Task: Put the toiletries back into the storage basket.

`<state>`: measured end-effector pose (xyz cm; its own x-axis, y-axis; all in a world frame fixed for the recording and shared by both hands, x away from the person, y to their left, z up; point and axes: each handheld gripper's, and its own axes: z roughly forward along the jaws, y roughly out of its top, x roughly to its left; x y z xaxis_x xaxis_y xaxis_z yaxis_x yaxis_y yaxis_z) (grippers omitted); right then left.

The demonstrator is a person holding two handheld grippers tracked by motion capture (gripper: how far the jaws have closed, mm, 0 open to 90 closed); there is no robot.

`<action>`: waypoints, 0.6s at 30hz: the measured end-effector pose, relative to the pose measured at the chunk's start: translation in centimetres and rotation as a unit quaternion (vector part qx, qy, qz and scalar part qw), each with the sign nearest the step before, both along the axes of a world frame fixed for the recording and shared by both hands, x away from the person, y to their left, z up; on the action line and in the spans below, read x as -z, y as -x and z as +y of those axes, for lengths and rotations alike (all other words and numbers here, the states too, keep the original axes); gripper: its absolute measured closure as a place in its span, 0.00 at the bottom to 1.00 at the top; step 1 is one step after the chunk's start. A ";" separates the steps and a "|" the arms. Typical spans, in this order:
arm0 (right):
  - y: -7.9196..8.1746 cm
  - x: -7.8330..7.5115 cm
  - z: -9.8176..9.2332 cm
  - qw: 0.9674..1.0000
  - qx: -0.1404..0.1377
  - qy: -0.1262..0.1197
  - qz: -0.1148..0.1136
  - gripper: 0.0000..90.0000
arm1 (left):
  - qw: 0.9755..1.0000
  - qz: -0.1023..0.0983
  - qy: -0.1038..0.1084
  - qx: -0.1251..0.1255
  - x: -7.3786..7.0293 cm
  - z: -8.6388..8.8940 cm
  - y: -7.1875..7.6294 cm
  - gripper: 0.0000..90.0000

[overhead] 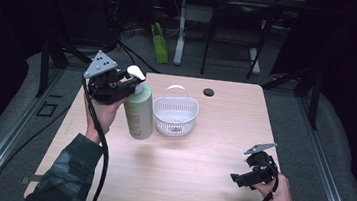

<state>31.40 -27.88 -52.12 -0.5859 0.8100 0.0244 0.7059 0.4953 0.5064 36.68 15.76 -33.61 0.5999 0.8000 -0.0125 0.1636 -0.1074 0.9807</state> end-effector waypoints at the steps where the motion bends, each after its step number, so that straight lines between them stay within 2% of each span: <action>1: 0.0 0.0 0.0 1.000 0.000 0.000 -0.001 0.03 | 1.000 0.000 -0.001 0.001 -0.1 0.0 0.0 0.75; 18: 0.0 0.1 -0.1 1.000 0.000 0.002 -0.001 0.04 | 1.000 -0.011 -0.003 0.005 -1.4 -1.0 -0.7 0.75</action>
<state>31.42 -27.94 -52.18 -0.5861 0.8100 0.0204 0.7051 0.4976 0.5052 37.34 14.81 -32.17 0.6077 0.7942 0.0063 0.1407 -0.1155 0.9833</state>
